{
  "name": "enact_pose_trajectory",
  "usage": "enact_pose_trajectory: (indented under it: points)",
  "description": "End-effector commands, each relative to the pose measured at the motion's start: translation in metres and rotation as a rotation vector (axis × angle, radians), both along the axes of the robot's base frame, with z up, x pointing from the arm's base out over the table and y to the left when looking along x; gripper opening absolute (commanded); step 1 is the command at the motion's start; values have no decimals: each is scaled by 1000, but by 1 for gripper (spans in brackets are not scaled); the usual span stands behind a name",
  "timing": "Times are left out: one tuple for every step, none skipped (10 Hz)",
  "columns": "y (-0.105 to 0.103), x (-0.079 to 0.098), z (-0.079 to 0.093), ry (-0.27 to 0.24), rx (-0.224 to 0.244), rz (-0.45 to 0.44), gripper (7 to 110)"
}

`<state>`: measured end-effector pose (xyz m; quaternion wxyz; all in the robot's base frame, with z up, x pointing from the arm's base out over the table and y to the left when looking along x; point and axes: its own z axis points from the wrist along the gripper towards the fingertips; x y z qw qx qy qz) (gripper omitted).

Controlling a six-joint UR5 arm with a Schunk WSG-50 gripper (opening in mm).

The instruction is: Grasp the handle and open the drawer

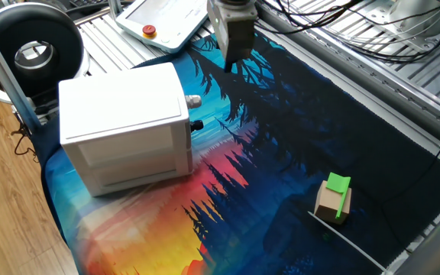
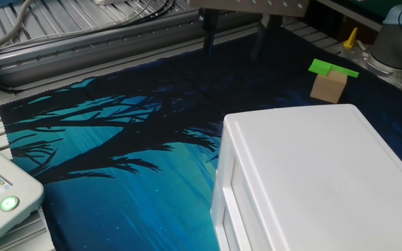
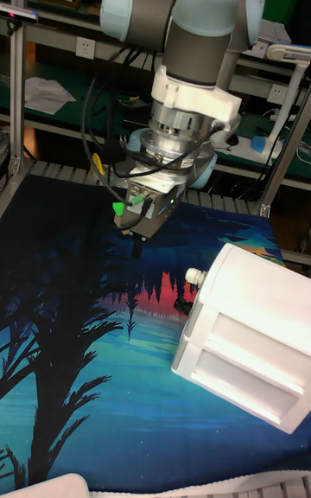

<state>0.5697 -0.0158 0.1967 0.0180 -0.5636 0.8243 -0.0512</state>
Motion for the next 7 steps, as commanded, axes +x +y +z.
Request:
enact_pose_trajectory:
  points:
    - [-32, -18, 5, 89, -132, 121, 66]
    - [-24, -18, 3, 88, -102, 131, 66]
    - [-13, -18, 2, 86, -55, 144, 66]
    - [5, -16, 0, 72, 16, 149, 66]
    - [28, -9, 1, 37, 104, 154, 66]
    - [41, -7, 2, 26, 156, 154, 66]
    - [37, -4, 2, 16, 141, 152, 66]
